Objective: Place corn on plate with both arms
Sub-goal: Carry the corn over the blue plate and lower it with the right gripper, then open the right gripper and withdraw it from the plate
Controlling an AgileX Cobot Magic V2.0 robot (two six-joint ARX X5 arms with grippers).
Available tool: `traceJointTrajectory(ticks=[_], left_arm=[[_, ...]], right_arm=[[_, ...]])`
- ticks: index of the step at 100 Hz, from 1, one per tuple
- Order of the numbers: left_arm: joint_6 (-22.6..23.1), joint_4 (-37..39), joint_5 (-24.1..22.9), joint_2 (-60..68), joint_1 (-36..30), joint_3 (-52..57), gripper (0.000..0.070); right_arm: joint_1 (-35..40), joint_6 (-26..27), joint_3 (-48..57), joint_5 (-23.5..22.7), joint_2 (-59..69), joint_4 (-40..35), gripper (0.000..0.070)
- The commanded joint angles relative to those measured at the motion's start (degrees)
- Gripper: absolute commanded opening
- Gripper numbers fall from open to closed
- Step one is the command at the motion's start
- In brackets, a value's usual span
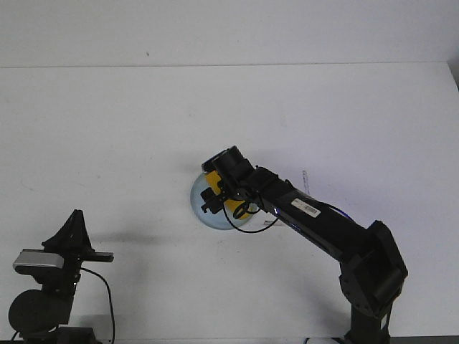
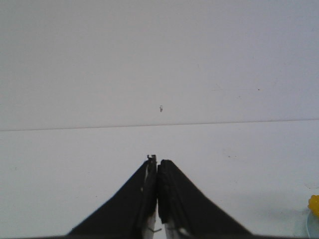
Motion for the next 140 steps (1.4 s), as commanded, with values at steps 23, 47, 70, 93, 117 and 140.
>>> traceJointTrajectory(ticks=[23,47,70,93,117,140], left_arm=[[-0.1,0.7,-0.1,-0.1,0.0,0.5,0.0001],[-0.1,0.7,-0.1,-0.1,0.0,0.5,0.0001],[-0.1,0.7,-0.1,-0.1,0.0,0.5,0.0001],[-0.1,0.7,-0.1,-0.1,0.0,0.5,0.0001],[-0.1,0.7,-0.1,-0.1,0.0,0.5,0.0001],[-0.1,0.7,-0.1,-0.1,0.0,0.5,0.0001]], right_arm=[[0.6,-2.0,3.6,0.2,-1.5,1.5,0.0406],[0.2,-6.9,3.1,0.2,-4.7,2.8,0.0092],[-2.8,-7.1,-2.1,0.2,-8.5,4.9,0.0007],[-8.2,-7.1,-12.0,0.0,-15.5,9.2,0.0007],[-15.6,-7.1,-27.1,0.0,-28.6,15.7,0.0007],[-24.1,-7.1,-38.7,0.2,-42.2,17.3,0.0008]])
